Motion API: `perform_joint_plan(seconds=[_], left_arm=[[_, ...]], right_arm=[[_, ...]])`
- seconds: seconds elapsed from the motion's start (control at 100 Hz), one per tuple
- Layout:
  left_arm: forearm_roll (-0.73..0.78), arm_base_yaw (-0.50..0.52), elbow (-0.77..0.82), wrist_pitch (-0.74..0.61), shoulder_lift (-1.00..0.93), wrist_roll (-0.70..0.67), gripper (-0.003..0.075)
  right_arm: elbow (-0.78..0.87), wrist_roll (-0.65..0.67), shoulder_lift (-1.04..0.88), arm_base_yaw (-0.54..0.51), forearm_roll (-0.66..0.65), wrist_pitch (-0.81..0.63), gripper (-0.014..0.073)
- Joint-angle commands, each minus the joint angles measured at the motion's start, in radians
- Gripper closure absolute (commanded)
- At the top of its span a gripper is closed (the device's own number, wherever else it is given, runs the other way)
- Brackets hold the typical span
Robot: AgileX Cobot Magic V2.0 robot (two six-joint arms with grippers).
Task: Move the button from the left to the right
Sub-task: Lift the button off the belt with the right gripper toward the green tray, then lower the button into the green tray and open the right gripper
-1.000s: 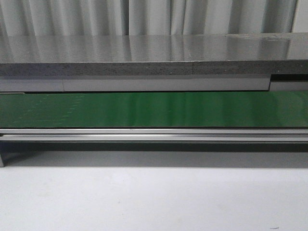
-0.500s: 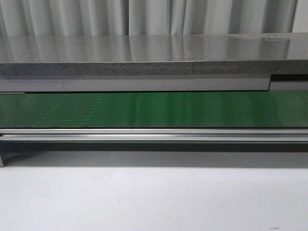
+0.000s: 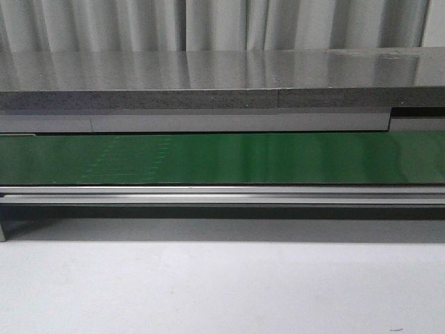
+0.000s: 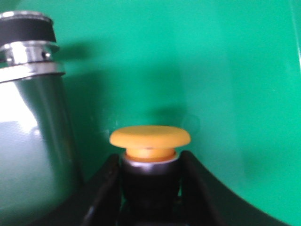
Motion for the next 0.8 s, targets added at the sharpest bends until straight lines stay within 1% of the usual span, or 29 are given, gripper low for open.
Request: perform_joint_plan(seconds=[0.0,0.05,0.13,0.29,0.41,0.52,0.62,0.79], left_arm=[[-0.013,-0.007,-0.026,-0.084,0.009,-0.003,0.0715],[-0.013,-0.007,-0.026,-0.084,0.009,-0.003,0.0715],[-0.013,-0.007,-0.026,-0.084,0.009,-0.003,0.0715],[-0.013,-0.007,-0.026,-0.084,0.009,-0.003,0.0715],[-0.013,-0.007,-0.026,-0.084,0.009,-0.003,0.0715],[-0.013,-0.007,-0.026,-0.084,0.009,-0.003,0.0715],[-0.013,-0.007,-0.026,-0.084,0.009,-0.003,0.0715],[-0.013,-0.007,-0.026,-0.084,0.009,-0.003,0.0715]], right_arm=[[-0.034,-0.01,-0.049,-0.008,-0.001,-0.024,0.0206],[-0.034,-0.01,-0.049,-0.008,0.004,-0.024,0.0151],[-0.034,-0.01,-0.049,-0.008,0.009,-0.024,0.0116],[-0.034,-0.006,-0.051,-0.008,0.01,-0.027,0.0117],[-0.034,0.022,-0.076,-0.007,0.011,-0.045,0.0117],[-0.034,0.023,-0.12,0.001,0.043,-0.075,0.0117],[-0.034,0.023,-0.17,0.023,0.079,-0.1,0.0117],[-0.033,0.023,-0.258,0.096,0.081,-0.106,0.0118]])
